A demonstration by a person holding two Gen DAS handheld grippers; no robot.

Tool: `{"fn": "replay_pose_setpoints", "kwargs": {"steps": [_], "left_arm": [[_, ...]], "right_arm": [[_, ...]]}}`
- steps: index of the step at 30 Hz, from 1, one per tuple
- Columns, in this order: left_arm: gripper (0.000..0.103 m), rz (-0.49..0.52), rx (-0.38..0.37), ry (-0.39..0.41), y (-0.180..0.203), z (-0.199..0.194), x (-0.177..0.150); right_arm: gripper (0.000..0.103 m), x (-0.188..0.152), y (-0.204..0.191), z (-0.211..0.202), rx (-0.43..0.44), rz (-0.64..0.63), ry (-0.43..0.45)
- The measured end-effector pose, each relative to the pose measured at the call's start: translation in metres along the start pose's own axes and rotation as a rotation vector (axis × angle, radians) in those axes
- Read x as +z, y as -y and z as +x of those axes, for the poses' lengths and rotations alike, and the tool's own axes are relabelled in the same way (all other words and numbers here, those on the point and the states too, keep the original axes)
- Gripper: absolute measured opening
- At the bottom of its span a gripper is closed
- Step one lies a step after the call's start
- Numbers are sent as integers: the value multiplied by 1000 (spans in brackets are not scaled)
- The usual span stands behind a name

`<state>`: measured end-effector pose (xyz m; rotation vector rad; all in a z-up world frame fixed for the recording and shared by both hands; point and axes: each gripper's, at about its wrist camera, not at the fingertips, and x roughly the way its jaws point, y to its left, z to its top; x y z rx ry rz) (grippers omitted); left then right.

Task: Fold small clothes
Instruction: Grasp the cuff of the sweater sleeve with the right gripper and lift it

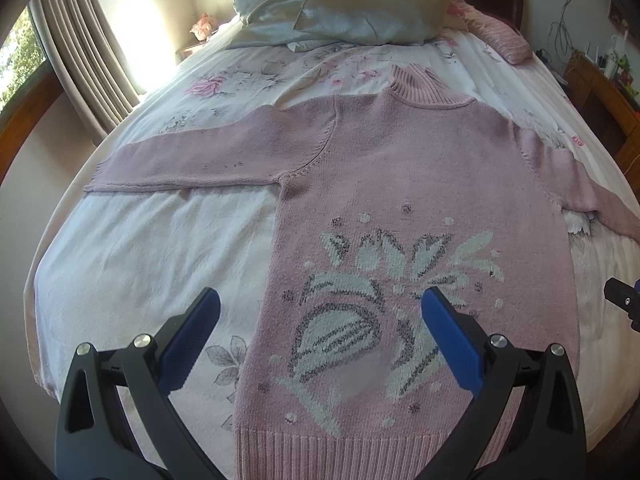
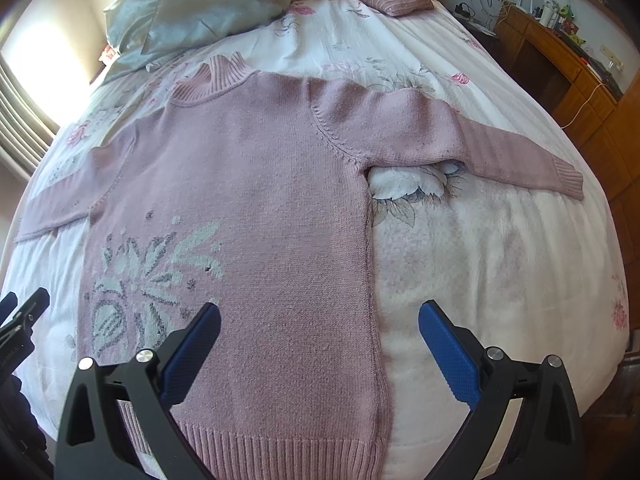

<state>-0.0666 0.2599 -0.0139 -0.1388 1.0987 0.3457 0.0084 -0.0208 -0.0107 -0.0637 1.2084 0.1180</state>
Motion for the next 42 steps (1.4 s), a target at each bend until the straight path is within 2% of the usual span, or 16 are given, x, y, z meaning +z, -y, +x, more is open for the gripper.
{"fn": "replay_pose_setpoints", "kwargs": {"steps": [3, 5, 9, 12, 15, 18, 20, 24, 27, 28, 29, 30, 32, 36, 39, 42], "left_arm": [[100, 5, -25, -6, 15, 12, 5], [100, 9, -48, -17, 32, 24, 14], [100, 31, -87, 11, 79, 39, 43], [100, 46, -119, 50, 121, 45, 68], [100, 64, -148, 84, 162, 47, 88], [100, 89, -162, 115, 193, 45, 99], [100, 104, -169, 120, 208, 45, 102], [100, 121, -160, 129, 219, 46, 105], [100, 124, -141, 120, 217, 51, 103], [100, 124, -132, 115, 214, 53, 103], [100, 123, -124, 109, 211, 55, 102], [100, 119, -116, 105, 208, 57, 101], [100, 105, -101, 97, 200, 60, 101], [100, 71, -67, 86, 180, 66, 100], [100, 47, -43, 79, 164, 69, 100], [100, 25, -29, 71, 151, 74, 101]], "right_arm": [[99, 5, 22, 8, 22, 20, 18], [99, 14, 52, 19, 15, 47, 17], [99, 47, 169, 48, 24, 251, -21], [99, 71, 273, 68, -32, 420, -29], [99, 88, 362, 97, -70, 539, -78], [97, 99, 427, 124, -36, 647, -110], [96, 106, 453, 135, -14, 691, -114], [91, 118, 478, 154, -16, 706, -129], [73, 120, 486, 160, -20, 712, -109], [57, 121, 488, 159, -25, 711, -95], [30, 122, 491, 156, -5, 716, -68], [18, 124, 494, 154, 39, 731, -40], [14, 124, 496, 143, 108, 762, 17], [13, 145, 468, 112, 174, 672, 122], [13, 167, 420, 93, 195, 540, 161], [13, 180, 359, 83, 200, 381, 161]]}}
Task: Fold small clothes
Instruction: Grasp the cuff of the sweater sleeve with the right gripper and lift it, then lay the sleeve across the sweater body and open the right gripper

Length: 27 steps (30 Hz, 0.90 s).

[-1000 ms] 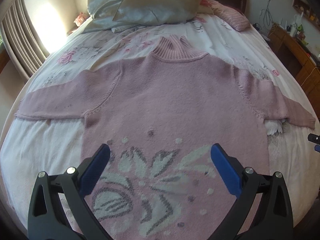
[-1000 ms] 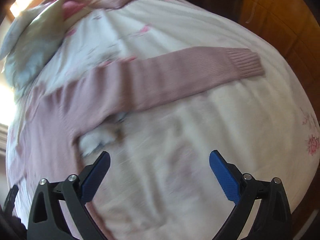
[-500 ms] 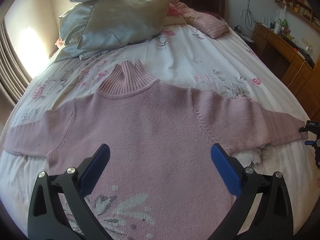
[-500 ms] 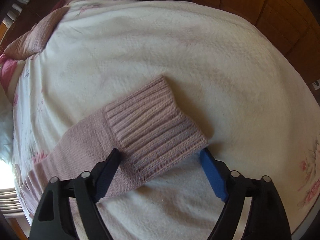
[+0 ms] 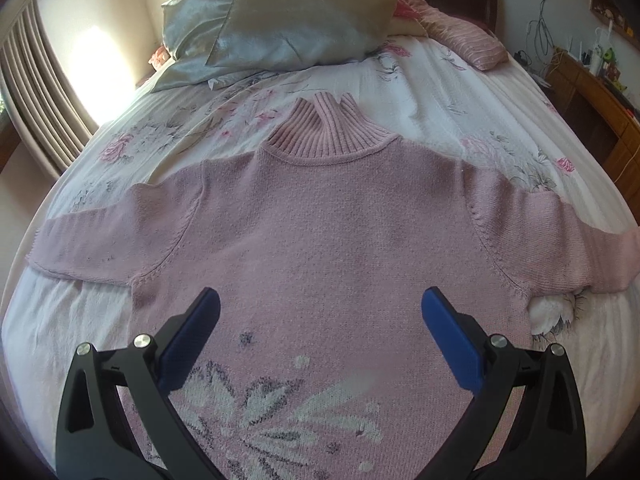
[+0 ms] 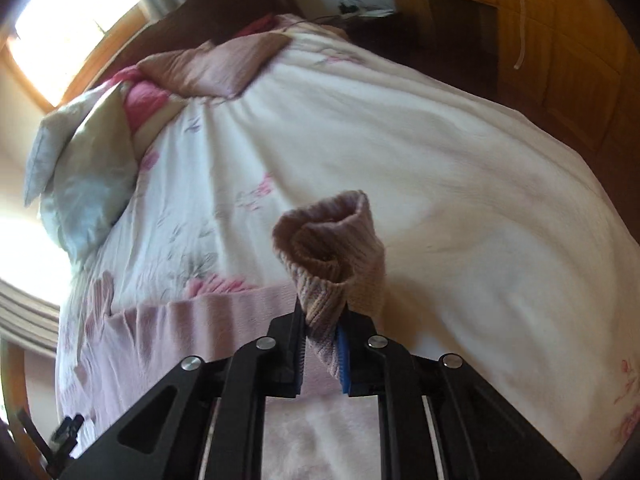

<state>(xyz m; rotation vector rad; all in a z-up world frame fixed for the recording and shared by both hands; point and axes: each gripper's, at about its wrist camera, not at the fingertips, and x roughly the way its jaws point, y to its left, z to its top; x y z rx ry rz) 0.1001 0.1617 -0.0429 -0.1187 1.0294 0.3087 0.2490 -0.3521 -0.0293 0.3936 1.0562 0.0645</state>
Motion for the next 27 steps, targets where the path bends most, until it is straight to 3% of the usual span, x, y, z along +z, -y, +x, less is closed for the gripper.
{"fn": "replay_pose_setpoints", "kwargs": {"steps": [9, 12, 15, 17, 19, 23, 27], "left_arm": [[100, -24, -6, 1, -22, -1, -3], [100, -40, -18, -4, -30, -1, -5], [100, -58, -19, -11, -37, 1, -6], [100, -68, -29, -21, -39, 3, -6], [100, -69, -40, -27, -39, 5, -6], [100, -61, -104, -45, -25, 10, -3], [100, -59, -255, -112, 12, 25, -3]], "right_arm": [[13, -72, -179, 39, 289, -240, -123], [13, -101, -226, 59, 341, -296, -183], [13, -130, -258, 85, 315, -360, -241], [25, -145, -266, 100, 291, -388, -282], [37, -155, -265, 107, 337, -385, -336], [53, -160, -248, 81, 405, -397, -323], [53, -160, -207, 48, 364, -350, -274]]}}
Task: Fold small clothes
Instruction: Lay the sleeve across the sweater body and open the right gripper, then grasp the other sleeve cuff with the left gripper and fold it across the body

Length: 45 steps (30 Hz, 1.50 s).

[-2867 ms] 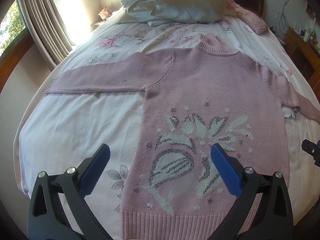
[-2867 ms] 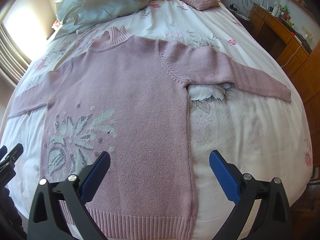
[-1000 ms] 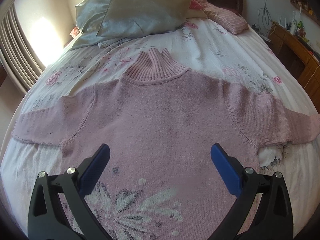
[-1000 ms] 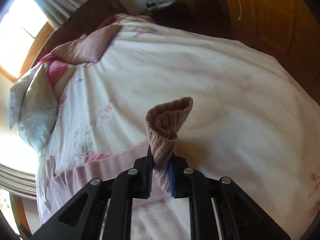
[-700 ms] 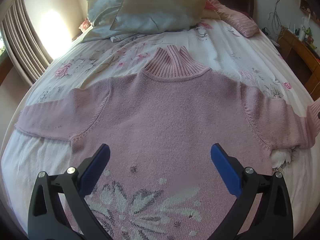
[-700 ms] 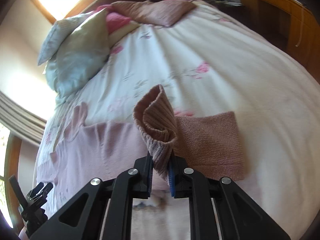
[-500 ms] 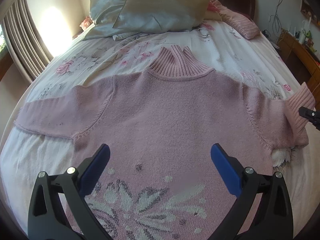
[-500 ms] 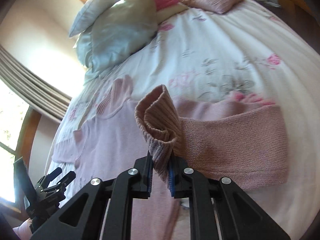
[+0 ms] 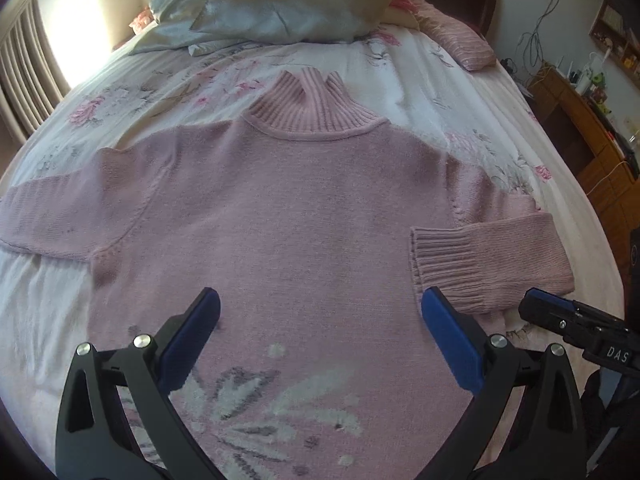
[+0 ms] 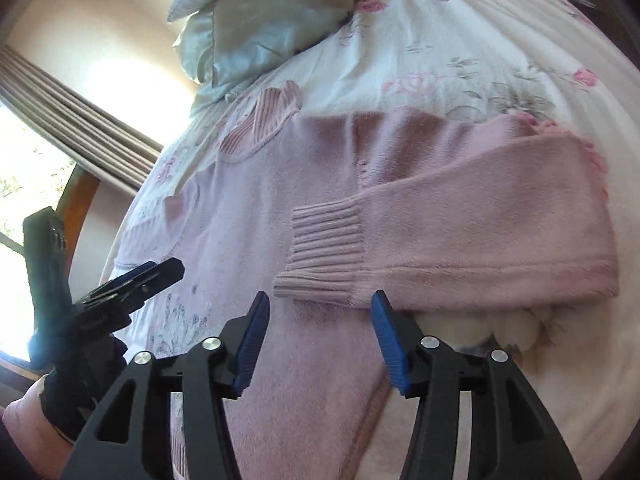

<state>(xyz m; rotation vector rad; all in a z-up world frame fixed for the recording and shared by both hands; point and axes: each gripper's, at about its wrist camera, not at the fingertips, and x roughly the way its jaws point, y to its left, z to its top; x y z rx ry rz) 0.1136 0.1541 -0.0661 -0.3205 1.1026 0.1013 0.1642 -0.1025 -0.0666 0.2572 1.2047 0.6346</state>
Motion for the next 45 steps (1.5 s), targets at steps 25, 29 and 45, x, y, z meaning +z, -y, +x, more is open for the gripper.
{"fn": "replay_pose_setpoints", "kwargs": {"steps": [25, 29, 45], "left_arm": [[5, -165, -198, 125, 0, -5, 30], [5, -186, -112, 201, -51, -38, 40], [7, -288, 148, 108, -190, -1, 45]], "right_arm": [[55, -54, 36, -55, -123, 150, 90], [55, -35, 27, -54, -101, 136, 116], [54, 39, 6, 65, -80, 180, -51]]}}
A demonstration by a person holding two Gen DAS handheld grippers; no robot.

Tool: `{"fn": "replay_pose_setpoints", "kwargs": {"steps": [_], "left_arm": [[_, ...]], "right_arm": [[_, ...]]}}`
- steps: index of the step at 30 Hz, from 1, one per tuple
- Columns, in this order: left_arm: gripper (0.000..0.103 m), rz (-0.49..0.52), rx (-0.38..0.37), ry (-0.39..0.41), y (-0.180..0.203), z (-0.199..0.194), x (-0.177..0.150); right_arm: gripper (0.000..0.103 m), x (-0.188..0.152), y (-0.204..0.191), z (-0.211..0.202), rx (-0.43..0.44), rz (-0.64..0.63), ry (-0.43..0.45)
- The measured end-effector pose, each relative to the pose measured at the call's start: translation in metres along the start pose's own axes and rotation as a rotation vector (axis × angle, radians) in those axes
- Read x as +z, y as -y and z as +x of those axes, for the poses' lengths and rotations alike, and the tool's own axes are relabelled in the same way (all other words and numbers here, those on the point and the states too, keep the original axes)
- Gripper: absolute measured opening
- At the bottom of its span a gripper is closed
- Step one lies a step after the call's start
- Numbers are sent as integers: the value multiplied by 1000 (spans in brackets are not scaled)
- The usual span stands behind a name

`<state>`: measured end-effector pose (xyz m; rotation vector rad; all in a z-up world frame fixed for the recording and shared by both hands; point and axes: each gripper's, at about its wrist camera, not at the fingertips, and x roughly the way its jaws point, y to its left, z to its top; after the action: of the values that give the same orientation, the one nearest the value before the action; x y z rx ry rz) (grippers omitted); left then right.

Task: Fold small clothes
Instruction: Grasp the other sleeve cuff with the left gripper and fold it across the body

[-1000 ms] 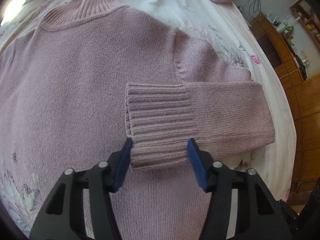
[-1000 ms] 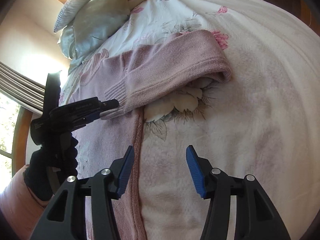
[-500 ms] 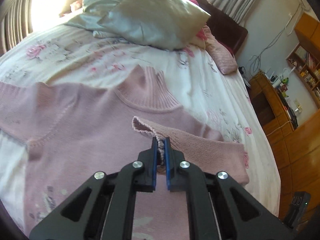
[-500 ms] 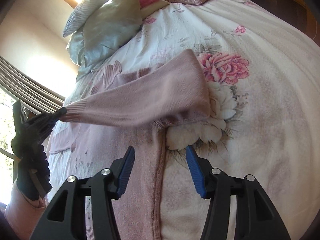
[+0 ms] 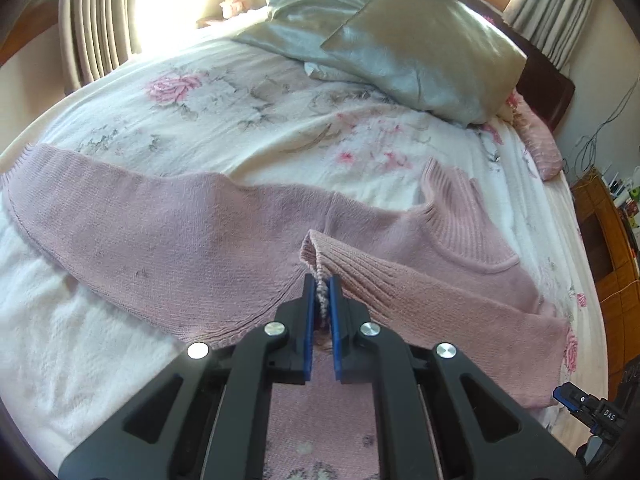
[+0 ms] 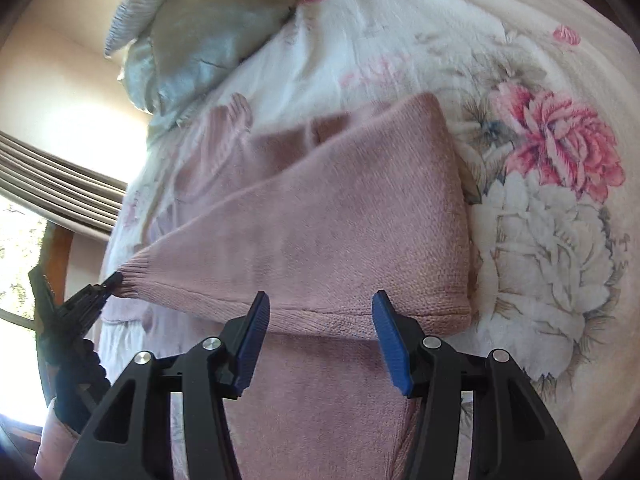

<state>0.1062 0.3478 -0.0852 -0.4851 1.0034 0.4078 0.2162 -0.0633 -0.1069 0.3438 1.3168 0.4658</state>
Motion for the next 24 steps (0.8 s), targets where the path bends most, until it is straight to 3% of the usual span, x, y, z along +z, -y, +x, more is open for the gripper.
{"fn": "replay_pose_setpoints", "kwargs": {"steps": [3, 5, 7, 9, 11, 13, 16, 20, 24], "left_arm": [[7, 1, 50, -44, -13, 12, -6], [10, -15, 30, -13, -16, 0, -9], [23, 28, 8, 36, -4, -14, -11], [39, 72, -53, 26, 14, -16, -13], [40, 108, -97, -6, 31, -6, -16], [40, 151, -88, -56, 43, 15, -22], [40, 141, -90, -215, 37, 60, -34], [40, 152, -153, -199, 25, 50, -31], [64, 83, -210, -111, -21, 6, -20]], "right_arm": [[53, -8, 5, 18, -24, 0, -45], [55, -10, -4, 11, -43, -30, -33], [55, -12, -18, -1, -12, -51, 9], [56, -10, -34, -6, 16, -63, 31], [57, -8, -47, 1, 30, -66, 26], [57, -8, -57, 18, 2, -72, 0], [57, -12, -54, 52, -68, -46, -79], [61, -12, -67, 55, -125, -81, -76], [65, -24, -104, 34, -88, -154, -22]]}}
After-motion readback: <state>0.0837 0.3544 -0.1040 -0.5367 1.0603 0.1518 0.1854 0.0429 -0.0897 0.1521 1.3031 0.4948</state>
